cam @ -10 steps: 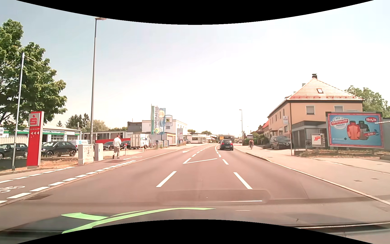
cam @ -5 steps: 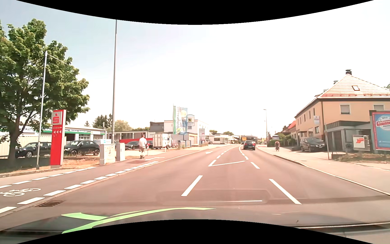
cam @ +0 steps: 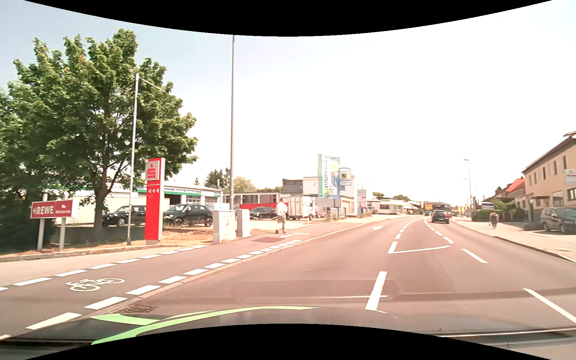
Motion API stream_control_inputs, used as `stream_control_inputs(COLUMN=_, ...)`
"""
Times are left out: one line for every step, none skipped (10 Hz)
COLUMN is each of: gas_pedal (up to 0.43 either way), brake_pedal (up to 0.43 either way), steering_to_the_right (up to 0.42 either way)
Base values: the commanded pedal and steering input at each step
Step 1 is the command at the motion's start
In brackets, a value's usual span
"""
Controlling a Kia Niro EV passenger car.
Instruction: Follow the waypoints while adhering to traffic rules and regulations
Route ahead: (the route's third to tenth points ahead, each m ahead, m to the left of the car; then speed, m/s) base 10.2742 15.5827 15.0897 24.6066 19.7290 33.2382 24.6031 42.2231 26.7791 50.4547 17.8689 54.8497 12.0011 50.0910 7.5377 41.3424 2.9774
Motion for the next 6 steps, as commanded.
stream_control_inputs(gas_pedal=0.228, brake_pedal=0.000, steering_to_the_right=-0.708)
stream_control_inputs(gas_pedal=0.228, brake_pedal=0.000, steering_to_the_right=-0.704)
stream_control_inputs(gas_pedal=0.228, brake_pedal=0.000, steering_to_the_right=-0.696)
stream_control_inputs(gas_pedal=0.228, brake_pedal=0.000, steering_to_the_right=-0.687)
stream_control_inputs(gas_pedal=0.220, brake_pedal=0.000, steering_to_the_right=-0.676)
stream_control_inputs(gas_pedal=0.220, brake_pedal=0.000, steering_to_the_right=-0.665)
